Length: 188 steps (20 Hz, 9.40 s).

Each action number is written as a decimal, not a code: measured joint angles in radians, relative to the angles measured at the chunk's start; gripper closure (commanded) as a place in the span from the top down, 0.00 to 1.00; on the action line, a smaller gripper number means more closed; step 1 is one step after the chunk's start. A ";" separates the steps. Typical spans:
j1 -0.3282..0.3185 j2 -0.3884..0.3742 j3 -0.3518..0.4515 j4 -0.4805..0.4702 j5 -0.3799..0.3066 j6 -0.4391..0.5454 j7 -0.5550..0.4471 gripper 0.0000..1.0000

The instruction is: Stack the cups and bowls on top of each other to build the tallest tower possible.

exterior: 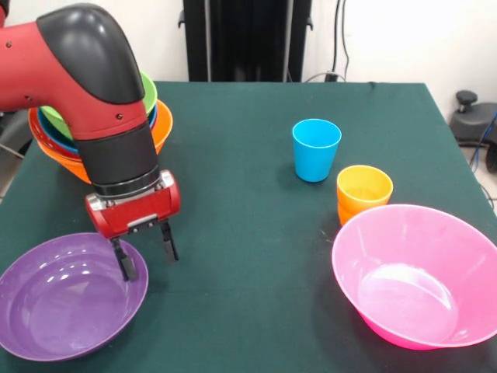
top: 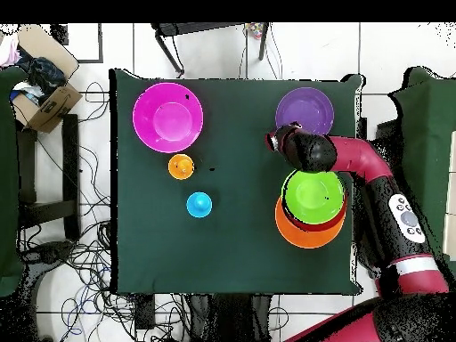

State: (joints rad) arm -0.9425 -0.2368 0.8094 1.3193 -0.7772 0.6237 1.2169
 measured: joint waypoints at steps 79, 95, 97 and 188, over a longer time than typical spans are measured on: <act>0.144 -0.631 -0.322 0.311 -0.041 -0.189 0.053 0.00; 0.264 -0.763 -0.408 0.438 0.015 -0.190 0.061 0.00; 0.282 -0.770 -0.420 0.450 0.030 -0.190 0.072 0.00; 0.503 -0.592 -0.983 0.755 0.078 -0.979 0.139 0.00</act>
State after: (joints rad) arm -0.4399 -0.8287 -0.1735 2.0746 -0.6994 -0.3549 1.3563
